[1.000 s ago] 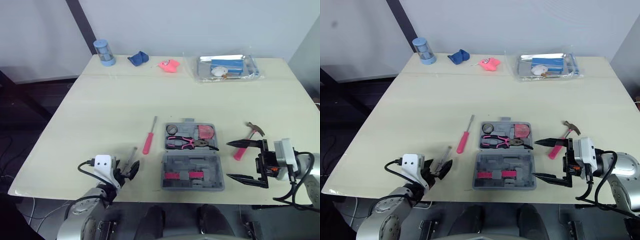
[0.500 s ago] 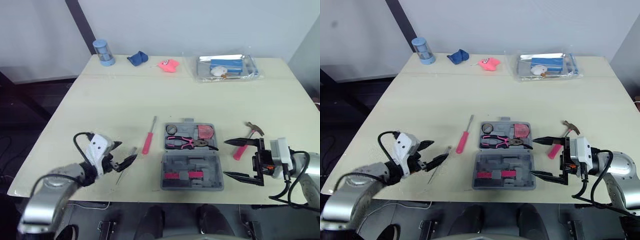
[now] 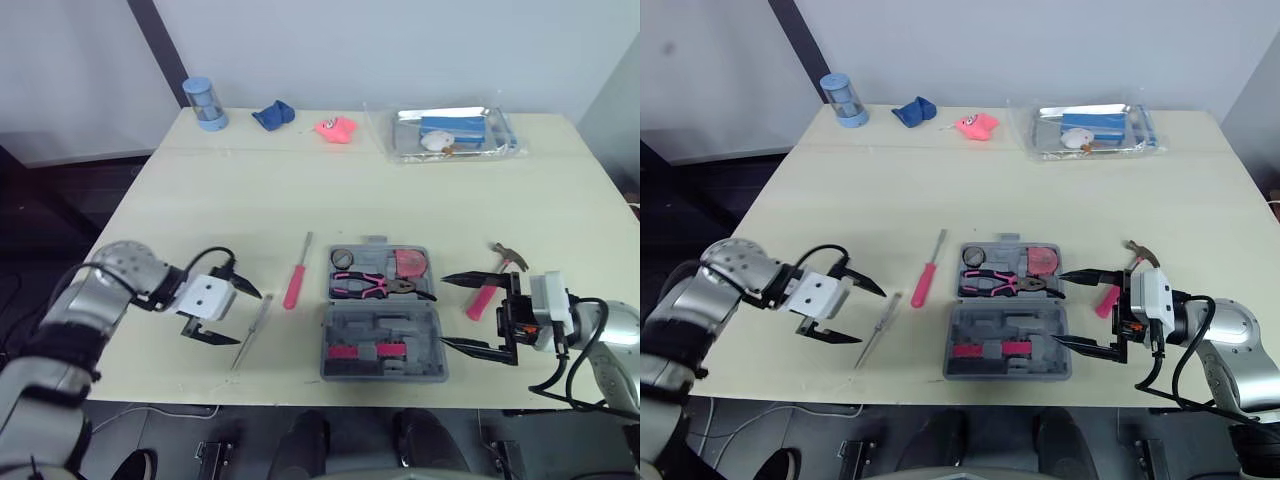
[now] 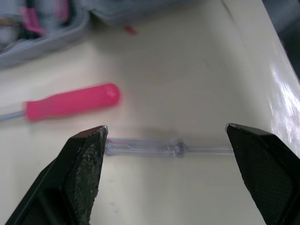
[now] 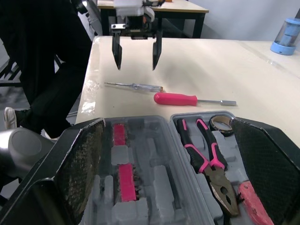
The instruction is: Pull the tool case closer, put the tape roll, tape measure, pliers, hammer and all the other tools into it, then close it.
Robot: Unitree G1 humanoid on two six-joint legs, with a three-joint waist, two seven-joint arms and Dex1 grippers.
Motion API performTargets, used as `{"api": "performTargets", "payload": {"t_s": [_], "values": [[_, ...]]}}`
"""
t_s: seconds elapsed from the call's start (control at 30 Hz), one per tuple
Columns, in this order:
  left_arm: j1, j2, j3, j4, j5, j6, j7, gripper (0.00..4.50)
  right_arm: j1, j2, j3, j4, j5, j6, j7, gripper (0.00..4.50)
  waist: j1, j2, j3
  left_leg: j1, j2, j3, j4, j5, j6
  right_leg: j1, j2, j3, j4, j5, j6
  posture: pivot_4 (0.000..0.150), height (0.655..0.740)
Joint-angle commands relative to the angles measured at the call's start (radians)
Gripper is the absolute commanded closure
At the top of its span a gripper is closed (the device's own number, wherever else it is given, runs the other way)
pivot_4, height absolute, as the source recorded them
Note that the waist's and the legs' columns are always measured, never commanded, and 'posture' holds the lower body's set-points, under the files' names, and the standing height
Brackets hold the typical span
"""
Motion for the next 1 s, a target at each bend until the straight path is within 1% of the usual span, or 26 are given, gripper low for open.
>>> {"api": "performTargets", "payload": {"t_s": [0.03,0.17,0.3,0.6,0.73,1.0], "values": [[-0.130,-0.010,-0.183,0.136,0.077,-0.241,-0.054,0.18,-0.009,0.001,-0.006,-0.026,0.008,-0.011,-0.010,0.00,0.000,0.000,0.000,0.000,0.000,0.000,0.000,0.000,0.000,0.000,0.000,0.000,0.000,0.000,0.000,0.150,0.7400],[-0.238,-0.081,-0.267,0.277,0.145,-0.389,-0.054,0.18,-0.011,0.000,-0.002,-0.027,0.010,-0.013,-0.013,0.00,-0.002,0.000,0.000,0.000,0.000,0.000,0.001,0.000,0.000,0.000,0.000,0.000,0.000,0.000,0.000,0.150,0.7400],[-0.306,-0.154,-0.286,0.381,0.229,-0.502,-0.048,0.18,-0.015,-0.003,0.001,-0.030,0.012,-0.009,-0.016,0.00,-0.002,-0.001,0.001,-0.001,0.000,-0.001,0.001,0.000,0.000,0.000,0.000,0.000,0.000,0.000,0.000,0.150,0.7400],[-0.341,-0.227,-0.296,0.494,0.394,-0.637,0.062,0.18,-0.016,-0.008,0.000,-0.042,0.016,-0.001,-0.021,0.00,-0.003,-0.001,0.001,-0.001,0.000,-0.001,0.002,0.000,0.000,0.000,0.000,0.000,0.001,0.000,0.000,0.150,0.7400],[-0.359,-0.255,-0.295,0.519,0.511,-0.667,0.158,0.18,-0.022,-0.007,0.005,-0.049,0.020,0.008,-0.023,0.00,-0.002,-0.001,0.001,-0.001,-0.001,-0.001,0.003,0.000,0.000,0.000,0.000,0.000,0.001,0.000,0.000,0.150,0.7400],[-0.404,-0.294,-0.305,0.530,0.763,-0.677,0.412,0.18,-0.031,-0.007,0.006,-0.061,0.021,0.024,-0.028,0.00,-0.003,-0.002,0.001,-0.001,-0.001,-0.002,0.004,0.000,0.000,0.000,0.000,-0.001,0.002,0.000,0.000,0.150,0.7400]]}}
